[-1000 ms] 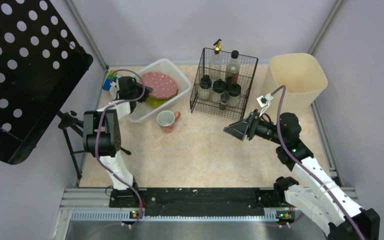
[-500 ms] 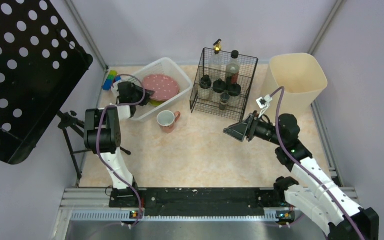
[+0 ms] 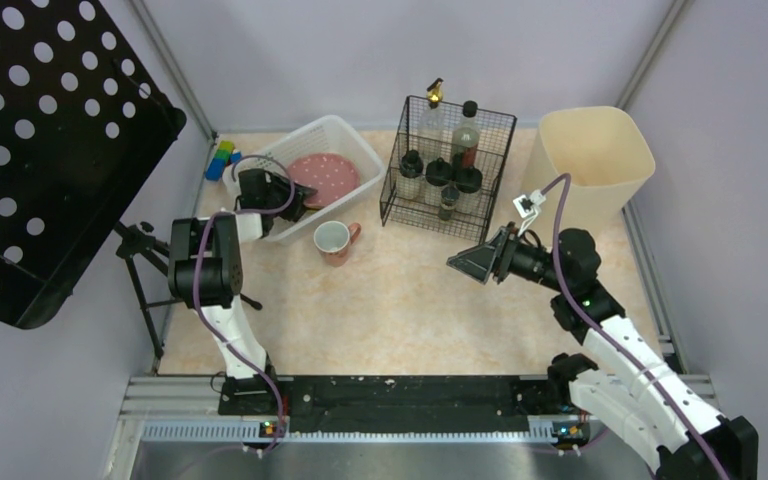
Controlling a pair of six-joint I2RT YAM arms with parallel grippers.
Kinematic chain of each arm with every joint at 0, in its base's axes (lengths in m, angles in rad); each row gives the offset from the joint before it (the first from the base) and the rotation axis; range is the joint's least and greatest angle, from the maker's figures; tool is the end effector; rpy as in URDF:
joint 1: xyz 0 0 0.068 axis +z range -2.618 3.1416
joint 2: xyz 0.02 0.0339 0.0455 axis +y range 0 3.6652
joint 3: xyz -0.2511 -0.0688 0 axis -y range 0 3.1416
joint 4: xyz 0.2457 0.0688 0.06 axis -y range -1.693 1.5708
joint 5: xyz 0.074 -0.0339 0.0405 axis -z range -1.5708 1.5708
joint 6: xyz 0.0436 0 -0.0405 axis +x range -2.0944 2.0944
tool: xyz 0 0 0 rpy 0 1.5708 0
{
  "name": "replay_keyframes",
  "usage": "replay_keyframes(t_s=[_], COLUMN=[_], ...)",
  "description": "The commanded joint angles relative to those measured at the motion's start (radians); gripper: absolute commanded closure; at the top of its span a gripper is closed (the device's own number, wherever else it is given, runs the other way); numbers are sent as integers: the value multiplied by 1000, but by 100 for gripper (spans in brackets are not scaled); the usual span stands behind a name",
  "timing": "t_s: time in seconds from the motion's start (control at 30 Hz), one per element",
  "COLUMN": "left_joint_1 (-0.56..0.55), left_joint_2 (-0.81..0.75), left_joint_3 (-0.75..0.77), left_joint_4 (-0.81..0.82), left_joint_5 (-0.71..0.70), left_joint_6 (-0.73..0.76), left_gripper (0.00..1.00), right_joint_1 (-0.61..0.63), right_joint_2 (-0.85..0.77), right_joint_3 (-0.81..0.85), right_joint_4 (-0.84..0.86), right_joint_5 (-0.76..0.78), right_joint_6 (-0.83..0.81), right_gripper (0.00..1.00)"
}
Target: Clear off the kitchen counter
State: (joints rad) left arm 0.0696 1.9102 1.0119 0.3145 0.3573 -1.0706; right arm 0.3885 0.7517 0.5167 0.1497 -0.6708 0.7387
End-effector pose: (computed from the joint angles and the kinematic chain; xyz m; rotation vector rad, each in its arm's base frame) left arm 0.3995 0.0126 0.1321 -1.0361 2.0233 -0.9424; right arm 0.1723 0.0998 0.2769 -0.2468 1.8221 1.3750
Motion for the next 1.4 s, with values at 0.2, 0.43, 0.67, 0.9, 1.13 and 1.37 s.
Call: replay_keyframes(t_s=[0.2, 0.43, 0.67, 0.9, 1.13, 1.37], left_joint_1=[-2, -4, -5, -13, -80, -277], left_joint_2=[-97, -114, -110, -213, -421, -593], left_joint_3=[171, 289, 321, 290, 267, 178], left_joint_4=[-387, -659, -753, -775, -880, -973], left_joint_5=[55, 13, 31, 39, -94, -336], left_joint_6=[97, 191, 221, 262, 361, 404], left_gripper=[51, 51, 51, 51, 51, 51], right_joint_1=[-7, -6, -7, -7, -7, -5], right_joint_2=[-34, -4, 3, -5, 14, 14], right_joint_3=[-6, -5, -4, -1, -8, -4], right_joint_4=[33, 56, 58, 35, 36, 10], right_joint_5=[11, 4, -2, 1, 2, 7], right_joint_6=[5, 13, 16, 3, -4, -17], right_gripper=[39, 39, 39, 39, 39, 39])
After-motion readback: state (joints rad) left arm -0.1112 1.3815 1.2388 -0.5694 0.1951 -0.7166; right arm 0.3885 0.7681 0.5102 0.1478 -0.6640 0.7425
